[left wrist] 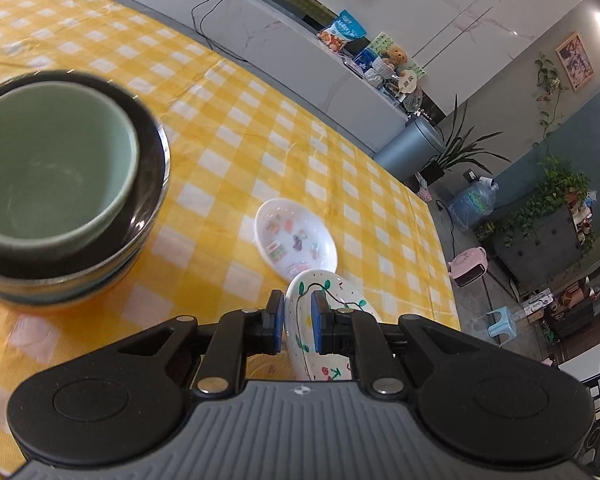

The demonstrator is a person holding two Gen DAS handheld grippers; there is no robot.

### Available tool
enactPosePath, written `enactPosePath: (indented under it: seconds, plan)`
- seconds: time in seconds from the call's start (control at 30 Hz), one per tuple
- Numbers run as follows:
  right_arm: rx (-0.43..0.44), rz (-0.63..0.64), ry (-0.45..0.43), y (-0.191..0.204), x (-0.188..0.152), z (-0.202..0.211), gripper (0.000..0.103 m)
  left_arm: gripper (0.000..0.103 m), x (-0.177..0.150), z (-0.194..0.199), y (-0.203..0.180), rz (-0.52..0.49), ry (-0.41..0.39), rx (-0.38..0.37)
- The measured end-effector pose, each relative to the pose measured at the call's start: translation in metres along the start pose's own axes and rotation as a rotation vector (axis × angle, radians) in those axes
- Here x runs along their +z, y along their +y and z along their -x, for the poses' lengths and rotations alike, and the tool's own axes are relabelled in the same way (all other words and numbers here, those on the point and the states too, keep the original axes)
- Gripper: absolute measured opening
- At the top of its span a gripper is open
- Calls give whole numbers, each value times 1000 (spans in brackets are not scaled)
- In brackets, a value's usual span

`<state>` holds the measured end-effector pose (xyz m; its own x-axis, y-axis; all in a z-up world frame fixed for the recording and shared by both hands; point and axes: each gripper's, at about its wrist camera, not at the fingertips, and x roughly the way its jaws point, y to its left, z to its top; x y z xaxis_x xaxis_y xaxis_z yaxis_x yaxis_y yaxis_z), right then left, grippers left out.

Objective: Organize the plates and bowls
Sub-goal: 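Lift the 'Fruity' plate with both tools and carry it over the glass plate, then lower the 'Fruity' plate onto the glass plate with both tools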

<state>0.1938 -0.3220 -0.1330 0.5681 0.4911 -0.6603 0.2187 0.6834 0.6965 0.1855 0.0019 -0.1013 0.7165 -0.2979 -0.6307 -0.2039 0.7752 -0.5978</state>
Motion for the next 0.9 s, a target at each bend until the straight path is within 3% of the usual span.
enactPosePath:
  seconds: [0.23,0.9]
  plan:
    - [-89,87,6,10,-16,2,7,15,-15,5,13,15,17,24]
    - [-201,194,60,21,-26,-16,9,15,-27,2,20,-51,42,68]
